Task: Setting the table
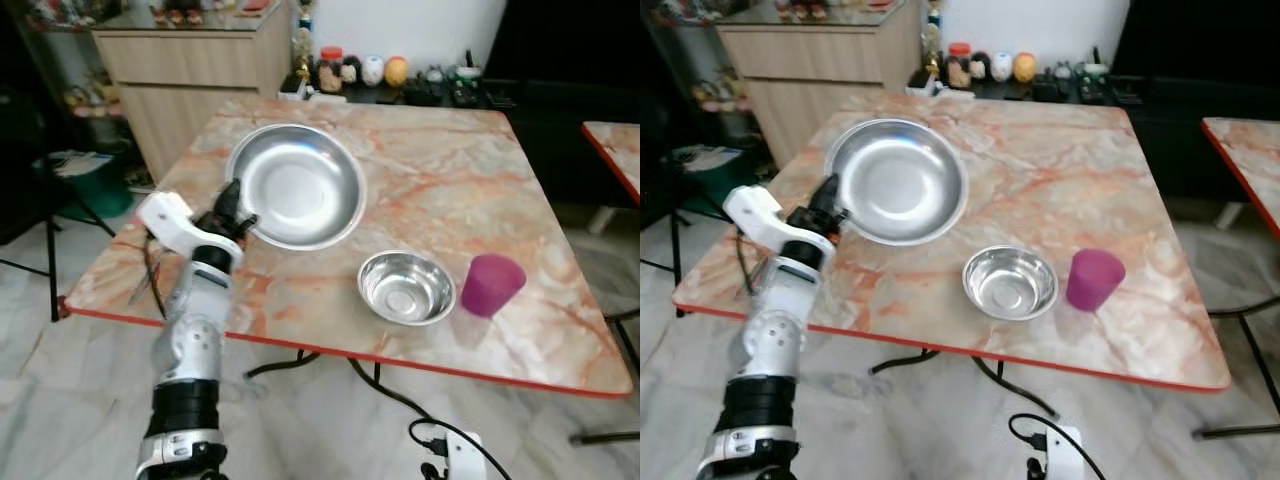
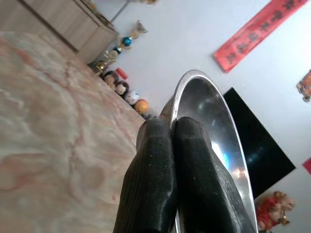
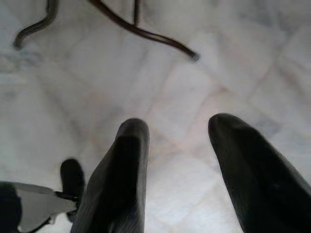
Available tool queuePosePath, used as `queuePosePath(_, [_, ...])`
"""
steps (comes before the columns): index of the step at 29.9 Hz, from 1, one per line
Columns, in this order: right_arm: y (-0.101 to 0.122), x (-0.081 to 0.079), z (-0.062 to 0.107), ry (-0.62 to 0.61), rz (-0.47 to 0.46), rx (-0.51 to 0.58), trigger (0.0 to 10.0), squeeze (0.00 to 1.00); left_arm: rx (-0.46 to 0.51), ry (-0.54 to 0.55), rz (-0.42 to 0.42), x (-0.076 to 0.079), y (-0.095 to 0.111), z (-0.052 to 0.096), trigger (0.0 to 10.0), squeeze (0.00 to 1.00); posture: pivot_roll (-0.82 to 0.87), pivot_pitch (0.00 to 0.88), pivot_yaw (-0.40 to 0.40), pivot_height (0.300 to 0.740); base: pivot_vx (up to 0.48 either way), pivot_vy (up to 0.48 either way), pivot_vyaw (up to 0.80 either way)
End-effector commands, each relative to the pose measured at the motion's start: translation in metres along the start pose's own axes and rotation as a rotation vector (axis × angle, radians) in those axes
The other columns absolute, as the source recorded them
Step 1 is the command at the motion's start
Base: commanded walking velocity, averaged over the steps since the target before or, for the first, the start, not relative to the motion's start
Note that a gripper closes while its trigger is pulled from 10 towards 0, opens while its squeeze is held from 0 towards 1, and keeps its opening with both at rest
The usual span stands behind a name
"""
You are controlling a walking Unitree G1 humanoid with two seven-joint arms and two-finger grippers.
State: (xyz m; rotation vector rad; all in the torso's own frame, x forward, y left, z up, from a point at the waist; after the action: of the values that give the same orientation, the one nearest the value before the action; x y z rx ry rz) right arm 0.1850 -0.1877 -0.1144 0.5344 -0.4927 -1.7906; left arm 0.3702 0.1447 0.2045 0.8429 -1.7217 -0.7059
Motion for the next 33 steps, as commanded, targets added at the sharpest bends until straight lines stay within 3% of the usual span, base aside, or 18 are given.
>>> queuePosePath(1, [-0.0005,-0.0031,-0.0003,0.004,-0.014,-0.001,10.0,0.0,0.018,0.001,-0.004,-0.0025,0.0066,0.0002,10.0,0.0,0.07,0.0,-0.045,0.74,0.0,-0.315,0.0])
queuePosePath(33, [-0.0047,-0.0015,0.0009,0.006,-0.006,-0.009,10.0,0.0,0.012,-0.024,-0.006,0.0026,0.0064,0.0026,10.0,0.0,0.09,0.0,-0.042,0.74,0.0,-0.316,0.0])
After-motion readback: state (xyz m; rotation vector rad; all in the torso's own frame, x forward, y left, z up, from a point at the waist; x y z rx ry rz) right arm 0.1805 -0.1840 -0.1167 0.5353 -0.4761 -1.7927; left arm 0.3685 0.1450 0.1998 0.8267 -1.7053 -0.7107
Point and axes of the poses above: a point about 5 cm out from each wrist's last joint towards the gripper, its own z axis pointing back from the gripper into the wrist, its own y axis along the axis of the wrist's last joint, x = y × z, the point moved 3 cm from there along -z, pointing out of the wrist towards the gripper, and after that the axes turned 10 degrees about -z, right-handed, at the moved point
